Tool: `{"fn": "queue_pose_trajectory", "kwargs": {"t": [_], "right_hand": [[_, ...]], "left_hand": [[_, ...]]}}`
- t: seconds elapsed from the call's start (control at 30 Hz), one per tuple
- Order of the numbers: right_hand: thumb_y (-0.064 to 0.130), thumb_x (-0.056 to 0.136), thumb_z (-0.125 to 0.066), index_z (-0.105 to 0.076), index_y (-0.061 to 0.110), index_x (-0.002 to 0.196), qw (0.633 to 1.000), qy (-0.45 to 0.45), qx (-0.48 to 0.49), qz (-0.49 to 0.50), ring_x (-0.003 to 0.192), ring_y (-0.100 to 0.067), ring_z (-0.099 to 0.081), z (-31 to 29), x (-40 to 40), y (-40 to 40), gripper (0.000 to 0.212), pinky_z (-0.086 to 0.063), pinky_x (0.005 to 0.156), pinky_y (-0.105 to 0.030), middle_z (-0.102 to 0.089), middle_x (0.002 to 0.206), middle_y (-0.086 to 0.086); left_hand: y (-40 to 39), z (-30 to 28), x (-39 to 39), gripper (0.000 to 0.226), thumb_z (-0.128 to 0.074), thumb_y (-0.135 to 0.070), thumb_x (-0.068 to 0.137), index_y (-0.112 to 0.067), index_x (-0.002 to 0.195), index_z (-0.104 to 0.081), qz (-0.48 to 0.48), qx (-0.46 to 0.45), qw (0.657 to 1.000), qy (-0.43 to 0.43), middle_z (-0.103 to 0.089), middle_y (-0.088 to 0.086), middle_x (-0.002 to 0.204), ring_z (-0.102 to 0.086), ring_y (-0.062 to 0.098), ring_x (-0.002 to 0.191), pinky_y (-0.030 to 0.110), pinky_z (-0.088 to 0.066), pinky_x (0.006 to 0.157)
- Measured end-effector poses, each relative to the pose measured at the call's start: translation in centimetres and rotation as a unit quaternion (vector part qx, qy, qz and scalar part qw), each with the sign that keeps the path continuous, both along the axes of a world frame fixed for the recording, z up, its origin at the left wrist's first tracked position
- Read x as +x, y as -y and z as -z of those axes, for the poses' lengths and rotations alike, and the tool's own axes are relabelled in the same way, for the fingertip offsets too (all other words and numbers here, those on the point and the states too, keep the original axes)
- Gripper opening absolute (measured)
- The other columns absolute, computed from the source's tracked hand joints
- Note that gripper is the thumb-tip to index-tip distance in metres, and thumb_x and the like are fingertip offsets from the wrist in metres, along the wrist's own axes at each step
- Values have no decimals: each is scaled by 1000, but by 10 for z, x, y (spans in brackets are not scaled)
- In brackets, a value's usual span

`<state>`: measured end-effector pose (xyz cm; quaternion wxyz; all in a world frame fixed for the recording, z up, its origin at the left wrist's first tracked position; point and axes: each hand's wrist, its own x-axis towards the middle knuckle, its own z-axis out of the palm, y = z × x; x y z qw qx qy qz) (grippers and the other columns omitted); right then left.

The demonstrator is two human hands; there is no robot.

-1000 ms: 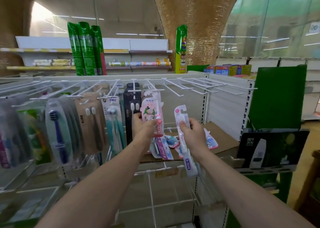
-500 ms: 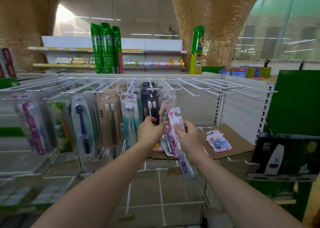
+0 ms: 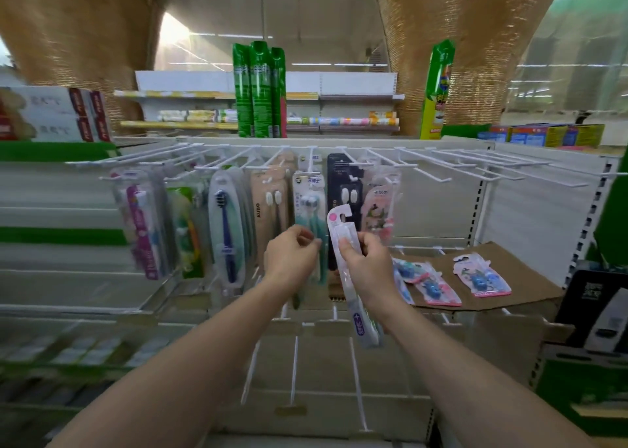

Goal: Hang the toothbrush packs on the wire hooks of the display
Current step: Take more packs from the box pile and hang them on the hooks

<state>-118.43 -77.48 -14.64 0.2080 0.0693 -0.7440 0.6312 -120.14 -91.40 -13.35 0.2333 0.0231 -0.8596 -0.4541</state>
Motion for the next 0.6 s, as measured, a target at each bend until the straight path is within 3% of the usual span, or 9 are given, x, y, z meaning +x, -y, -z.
{"fn": "queue_pose_trajectory", "kwargs": {"t": [0.13,0.3,0.43,0.6], "right_hand": [[36,96,-60,-64,19,89,999,2,-12,-35,78,-35,-65,3,3,42,19,-57,70,-51,-68,83,-11],[33,97,-60,-66,21,90,999,9,-4,-49,78,-23,-66,0,3,101,15,-55,73,-43,-71,86,-5],[28,99,-61,-64,19,86,998,-9,-5,-68,64,-8,-59,-1,8,147,16,-47,56,-22,-66,77,1],[37,98,-60,-64,23,85,996,-7,15,-92,65,-8,-62,4,9,206,19,-50,57,-25,-67,76,4]], "left_hand": [[39,-1,7,17,-67,-35,95,-27,110,-71,-3,-14,1000,-6,-73,-10,99,-67,10,91,34,-57,85],[99,-8,19,15,-67,-30,94,-23,106,-74,-27,-40,999,-16,-69,-12,91,-66,11,92,28,-52,83],[144,-11,23,7,-65,-27,91,-29,94,-71,-46,-22,999,-16,-65,-18,82,-66,14,90,30,-51,81],[203,-5,31,12,-67,-32,91,-28,98,-76,-49,-5,999,-9,-71,-16,85,-68,6,86,30,-56,79]]}}
